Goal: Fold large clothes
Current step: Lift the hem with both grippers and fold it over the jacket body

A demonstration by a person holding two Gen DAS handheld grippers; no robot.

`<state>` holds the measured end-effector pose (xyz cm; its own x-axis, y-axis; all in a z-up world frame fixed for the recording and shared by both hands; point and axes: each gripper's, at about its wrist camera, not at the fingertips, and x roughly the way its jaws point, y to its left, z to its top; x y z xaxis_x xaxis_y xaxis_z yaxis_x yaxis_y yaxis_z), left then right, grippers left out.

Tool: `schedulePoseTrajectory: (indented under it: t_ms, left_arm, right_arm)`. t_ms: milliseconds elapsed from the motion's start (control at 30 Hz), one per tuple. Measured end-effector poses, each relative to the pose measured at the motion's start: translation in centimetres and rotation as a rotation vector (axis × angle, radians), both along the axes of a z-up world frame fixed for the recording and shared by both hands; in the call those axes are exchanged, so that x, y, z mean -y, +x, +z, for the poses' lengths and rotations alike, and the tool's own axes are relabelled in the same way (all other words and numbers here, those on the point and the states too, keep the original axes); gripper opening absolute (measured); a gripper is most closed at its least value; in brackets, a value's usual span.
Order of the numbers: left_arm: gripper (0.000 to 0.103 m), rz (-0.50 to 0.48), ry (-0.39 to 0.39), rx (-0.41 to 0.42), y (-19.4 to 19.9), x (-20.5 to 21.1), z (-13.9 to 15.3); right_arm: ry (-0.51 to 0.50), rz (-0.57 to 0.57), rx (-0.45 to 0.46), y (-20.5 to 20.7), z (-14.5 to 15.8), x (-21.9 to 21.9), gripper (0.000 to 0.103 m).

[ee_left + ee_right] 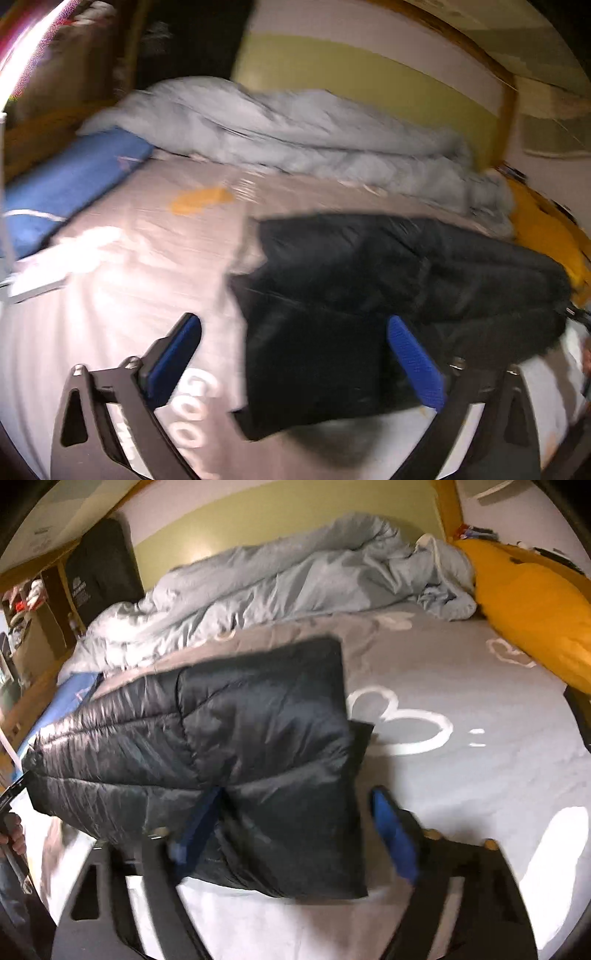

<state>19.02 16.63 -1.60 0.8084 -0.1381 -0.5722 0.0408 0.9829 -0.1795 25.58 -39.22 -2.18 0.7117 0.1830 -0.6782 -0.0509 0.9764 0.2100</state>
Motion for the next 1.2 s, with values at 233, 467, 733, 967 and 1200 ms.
schedulePoseTrajectory:
  t_ms: [233, 467, 733, 967, 1200]
  left_arm:
    - [0.007, 0.066, 0.063, 0.134, 4.1, 2.6, 1.2]
    - [0.007, 0.111, 0.113, -0.01, 11.9, 3.2, -1.1]
    - [0.011, 0.16, 0.189, -0.031, 13.4, 3.9, -2.9]
    - [0.095, 0.25, 0.17, 0.193, 6.5, 4.0, 0.4]
    - [0.103, 0.148, 0.126, 0.331, 0.8, 6.5, 5.1]
  right_arm:
    - [-0.037, -0.089, 0.224, 3.4, 2.7, -1.9, 0.005]
    - [-0.132, -0.108, 0.107, 9.8, -0.5, -2.8, 0.005]
    - [-0.206, -0.133, 0.092, 10.8, -1.3, -3.1, 0.018]
    - [-0.138, -0.171, 0.273, 6.5, 3.0, -2.4, 0.089]
    - [-0.031, -0.124, 0.447, 1.1, 8.7, -4.3, 0.103]
